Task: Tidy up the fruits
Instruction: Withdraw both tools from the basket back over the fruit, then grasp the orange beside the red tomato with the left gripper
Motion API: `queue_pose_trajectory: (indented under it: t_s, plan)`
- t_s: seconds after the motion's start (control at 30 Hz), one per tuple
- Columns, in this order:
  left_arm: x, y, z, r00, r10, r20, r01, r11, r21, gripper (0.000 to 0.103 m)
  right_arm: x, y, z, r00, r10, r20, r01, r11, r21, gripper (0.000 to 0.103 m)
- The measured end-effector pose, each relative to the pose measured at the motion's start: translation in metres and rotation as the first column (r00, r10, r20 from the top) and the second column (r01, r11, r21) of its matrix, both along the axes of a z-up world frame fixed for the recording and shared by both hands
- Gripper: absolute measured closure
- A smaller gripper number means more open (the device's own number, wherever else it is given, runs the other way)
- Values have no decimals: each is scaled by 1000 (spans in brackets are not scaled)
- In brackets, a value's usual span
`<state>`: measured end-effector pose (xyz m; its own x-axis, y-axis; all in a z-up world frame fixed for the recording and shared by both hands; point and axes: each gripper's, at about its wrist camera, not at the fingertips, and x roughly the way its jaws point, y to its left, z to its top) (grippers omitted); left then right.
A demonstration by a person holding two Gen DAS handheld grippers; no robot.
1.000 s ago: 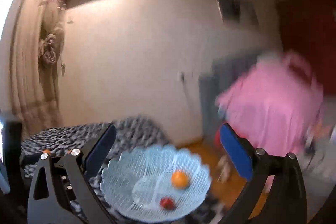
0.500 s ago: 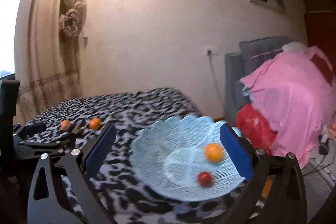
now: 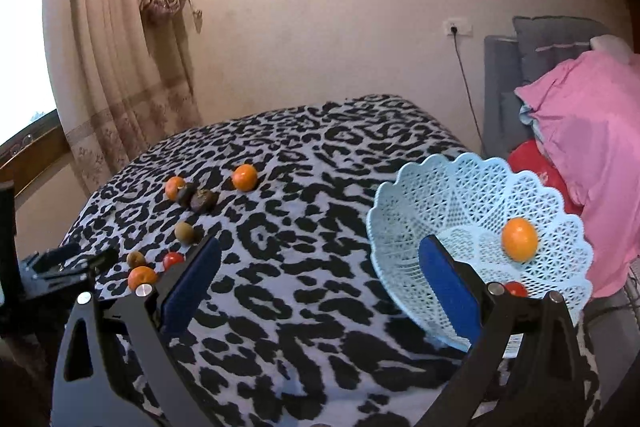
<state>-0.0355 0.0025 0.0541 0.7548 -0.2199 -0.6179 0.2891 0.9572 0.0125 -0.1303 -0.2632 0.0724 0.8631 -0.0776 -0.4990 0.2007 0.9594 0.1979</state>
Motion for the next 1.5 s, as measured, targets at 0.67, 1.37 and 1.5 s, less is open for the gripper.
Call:
queue_pose_trajectory:
  t_s: [0.67,1.37,1.5]
  plan:
    - [21,-23,-36,965,-138,-222,118,988,-103,43,36,23,-26,983,117,-139,-110,992,58,2]
    - [2,27,-17,967,-161,-196,113,966,-234,65,63,61,-23,953,256,-163,-244,965,92,5]
    - [-3,45,-8,978,-123,-169,82,969,-234,65,75,81,-23,933,317,-171,-307,948,86,11]
